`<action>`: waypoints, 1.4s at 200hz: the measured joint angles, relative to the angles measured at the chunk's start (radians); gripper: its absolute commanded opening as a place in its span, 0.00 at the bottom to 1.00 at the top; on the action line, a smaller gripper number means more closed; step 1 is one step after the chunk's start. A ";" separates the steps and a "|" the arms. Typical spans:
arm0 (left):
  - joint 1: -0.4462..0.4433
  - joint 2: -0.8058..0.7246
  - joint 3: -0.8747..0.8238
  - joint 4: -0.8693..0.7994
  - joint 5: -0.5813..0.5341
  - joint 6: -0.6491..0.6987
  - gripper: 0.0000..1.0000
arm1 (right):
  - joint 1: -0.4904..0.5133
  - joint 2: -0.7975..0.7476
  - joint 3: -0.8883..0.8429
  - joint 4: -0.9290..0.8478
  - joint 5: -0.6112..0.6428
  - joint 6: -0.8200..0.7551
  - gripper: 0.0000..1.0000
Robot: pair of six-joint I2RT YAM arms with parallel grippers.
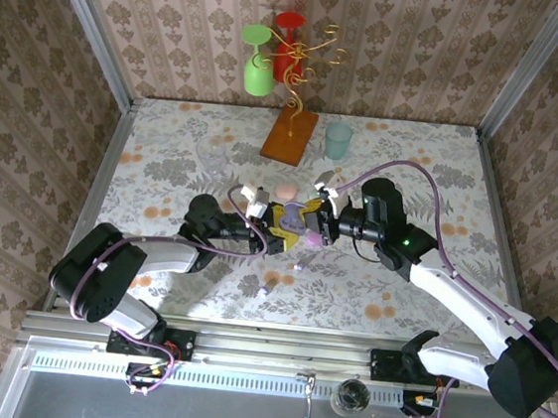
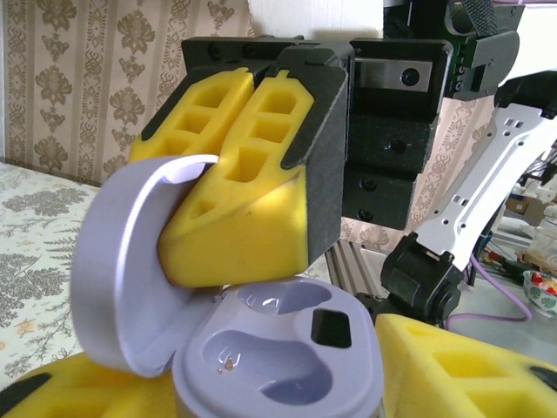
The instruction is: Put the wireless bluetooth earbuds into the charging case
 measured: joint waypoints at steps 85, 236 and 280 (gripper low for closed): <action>0.000 0.001 0.000 0.006 0.000 0.004 0.34 | 0.000 -0.007 -0.001 0.007 0.000 0.002 0.09; 0.164 -0.001 -0.001 0.007 -0.035 0.048 0.34 | 0.000 -0.266 -0.216 -0.058 0.262 0.562 0.63; 0.203 -0.030 -0.023 0.006 -0.039 0.072 0.34 | 0.008 -0.077 -0.343 -0.045 0.268 0.916 0.46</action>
